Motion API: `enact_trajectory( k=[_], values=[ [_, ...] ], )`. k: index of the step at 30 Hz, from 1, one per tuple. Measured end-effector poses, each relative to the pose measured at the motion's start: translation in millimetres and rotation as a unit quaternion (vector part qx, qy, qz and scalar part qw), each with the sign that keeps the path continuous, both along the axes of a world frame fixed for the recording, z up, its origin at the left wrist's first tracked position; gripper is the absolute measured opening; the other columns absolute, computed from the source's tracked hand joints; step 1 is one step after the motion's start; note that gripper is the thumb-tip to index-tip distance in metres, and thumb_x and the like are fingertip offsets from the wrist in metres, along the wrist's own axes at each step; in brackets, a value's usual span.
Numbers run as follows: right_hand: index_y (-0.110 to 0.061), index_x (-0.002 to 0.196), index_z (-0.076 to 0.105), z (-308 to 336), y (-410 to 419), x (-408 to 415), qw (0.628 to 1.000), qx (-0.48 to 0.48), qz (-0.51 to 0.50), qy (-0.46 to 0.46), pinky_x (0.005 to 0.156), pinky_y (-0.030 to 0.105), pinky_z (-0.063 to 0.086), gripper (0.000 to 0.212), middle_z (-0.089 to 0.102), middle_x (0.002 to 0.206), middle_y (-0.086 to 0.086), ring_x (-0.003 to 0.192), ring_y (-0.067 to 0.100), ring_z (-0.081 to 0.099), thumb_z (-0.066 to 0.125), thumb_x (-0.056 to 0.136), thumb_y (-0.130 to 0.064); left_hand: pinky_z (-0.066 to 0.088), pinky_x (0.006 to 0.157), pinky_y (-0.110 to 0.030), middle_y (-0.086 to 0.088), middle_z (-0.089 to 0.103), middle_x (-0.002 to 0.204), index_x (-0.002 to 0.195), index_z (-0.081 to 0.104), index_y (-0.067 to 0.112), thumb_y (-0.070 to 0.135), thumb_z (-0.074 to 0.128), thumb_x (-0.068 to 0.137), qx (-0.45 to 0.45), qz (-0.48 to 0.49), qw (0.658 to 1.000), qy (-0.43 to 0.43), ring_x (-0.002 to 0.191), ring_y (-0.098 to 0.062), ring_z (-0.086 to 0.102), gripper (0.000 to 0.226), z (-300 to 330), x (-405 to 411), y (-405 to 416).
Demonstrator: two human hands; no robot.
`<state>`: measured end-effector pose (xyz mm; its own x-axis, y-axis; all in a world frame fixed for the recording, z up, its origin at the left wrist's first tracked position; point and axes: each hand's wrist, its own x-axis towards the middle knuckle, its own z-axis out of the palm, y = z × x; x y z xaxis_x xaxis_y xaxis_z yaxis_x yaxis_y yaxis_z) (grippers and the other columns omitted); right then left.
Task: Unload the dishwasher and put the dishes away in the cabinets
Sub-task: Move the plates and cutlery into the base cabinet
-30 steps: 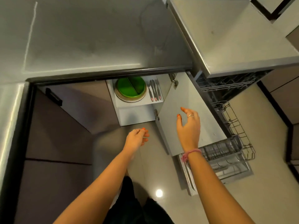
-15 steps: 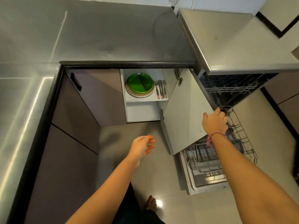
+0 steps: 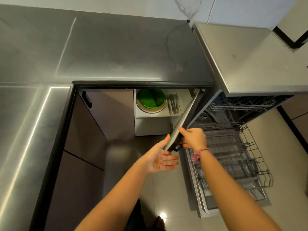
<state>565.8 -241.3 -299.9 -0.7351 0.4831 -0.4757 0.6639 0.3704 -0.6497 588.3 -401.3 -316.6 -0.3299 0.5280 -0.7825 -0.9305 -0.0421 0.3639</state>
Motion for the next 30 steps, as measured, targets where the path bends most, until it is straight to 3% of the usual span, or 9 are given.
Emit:
enact_trajectory(
  k=[2, 5, 8, 12, 16, 20, 24, 27, 30],
  values=[
    [-0.008, 0.062, 0.065, -8.4, -32.5, -23.7, 0.999, -0.042, -0.007, 0.023, 0.062, 0.045, 0.060, 0.036, 0.071, 0.067, 0.012, 0.060, 0.026, 0.071, 0.068, 0.082, -0.038, 0.050, 0.094, -0.039, -0.012, 0.061, 0.115, 0.120, 0.054, -0.003, 0.071, 0.068, 0.061, 0.018, 0.100, 0.995, -0.003, 0.106, -0.026, 0.061, 0.095, 6.3, -26.4, -10.1],
    [-0.012, 0.067, 0.067, -29.2, -61.9, -69.6, 0.998, -0.039, -0.016, 0.046, 0.066, 0.047, 0.059, 0.035, 0.071, 0.070, 0.006, 0.069, 0.027, 0.070, 0.067, 0.076, -0.045, 0.046, 0.102, -0.042, -0.022, 0.055, 0.128, 0.144, 0.024, -0.007, 0.056, 0.079, 0.061, 0.063, 0.269, 0.960, -0.046, 0.114, -0.032, 0.059, 0.117, 11.7, -77.5, -33.9],
    [-0.011, 0.073, 0.068, -17.1, -84.1, -94.7, 0.992, -0.092, -0.072, 0.049, 0.068, 0.043, 0.060, 0.025, 0.072, 0.075, 0.006, 0.068, 0.022, 0.071, 0.071, 0.080, -0.034, 0.043, 0.104, -0.048, -0.031, 0.047, 0.132, 0.146, 0.013, -0.007, 0.044, 0.082, 0.064, 0.124, 0.331, 0.930, -0.102, 0.117, -0.042, 0.054, 0.119, 23.0, -114.3, -51.9],
    [-0.007, 0.074, 0.063, -10.4, -96.8, -113.5, 0.976, -0.174, -0.111, 0.071, 0.064, 0.028, 0.059, 0.023, 0.072, 0.084, 0.012, 0.067, 0.016, 0.070, 0.063, 0.090, -0.024, 0.044, 0.101, -0.048, -0.036, 0.045, 0.127, 0.143, 0.019, -0.008, 0.046, 0.080, 0.068, 0.157, 0.386, 0.902, -0.113, 0.118, -0.043, 0.053, 0.111, 31.2, -142.3, -57.0],
    [-0.013, 0.080, 0.056, 0.8, -106.4, -141.0, 0.928, -0.306, -0.194, 0.089, 0.072, 0.030, 0.059, 0.033, 0.065, 0.082, 0.005, 0.078, 0.020, 0.069, 0.057, 0.091, -0.044, 0.051, 0.083, -0.050, -0.029, 0.054, 0.121, 0.132, 0.040, -0.002, 0.050, 0.078, 0.069, 0.151, 0.414, 0.893, -0.096, 0.109, -0.042, 0.058, 0.090, 39.6, -173.6, -54.3],
    [-0.013, 0.087, 0.057, 5.5, -110.9, -160.2, 0.915, -0.350, -0.185, 0.082, 0.078, 0.035, 0.059, 0.043, 0.067, 0.098, 0.009, 0.086, 0.022, 0.070, 0.062, 0.082, -0.056, 0.049, 0.085, -0.050, -0.022, 0.057, 0.105, 0.106, 0.049, 0.006, 0.055, 0.073, 0.073, 0.118, 0.411, 0.901, -0.071, 0.097, -0.039, 0.060, 0.064, 48.2, -199.5, -51.5],
    [-0.014, 0.115, 0.053, 12.7, -107.4, -186.7, 0.887, -0.421, -0.180, 0.064, 0.090, 0.042, 0.054, 0.067, 0.061, 0.115, 0.011, 0.099, 0.027, 0.065, 0.067, 0.073, -0.064, 0.049, 0.083, -0.048, -0.019, 0.056, 0.101, 0.119, 0.046, 0.011, 0.053, 0.074, 0.073, 0.098, 0.416, 0.902, -0.057, 0.101, -0.038, 0.058, 0.068, 53.7, -216.8, -46.1],
    [-0.013, 0.128, 0.051, 9.6, -106.9, -203.5, 0.864, -0.458, -0.199, 0.065, 0.093, 0.046, 0.052, 0.078, 0.058, 0.122, 0.013, 0.104, 0.030, 0.064, 0.073, 0.070, -0.059, 0.054, 0.074, -0.048, -0.019, 0.057, 0.103, 0.114, 0.049, 0.010, 0.047, 0.077, 0.073, 0.077, 0.430, 0.898, -0.048, 0.094, -0.037, 0.060, 0.062, 50.8, -230.3, -40.2],
    [-0.008, 0.126, 0.054, 7.4, -107.0, -213.2, 0.832, -0.496, -0.234, 0.083, 0.094, 0.044, 0.052, 0.060, 0.062, 0.119, 0.016, 0.106, 0.030, 0.063, 0.073, 0.079, -0.040, 0.057, 0.076, -0.044, -0.016, 0.062, 0.106, 0.118, 0.053, 0.007, 0.039, 0.082, 0.070, 0.045, 0.466, 0.883, -0.041, 0.091, -0.032, 0.064, 0.065, 37.2, -245.1, -37.2]
  ],
)
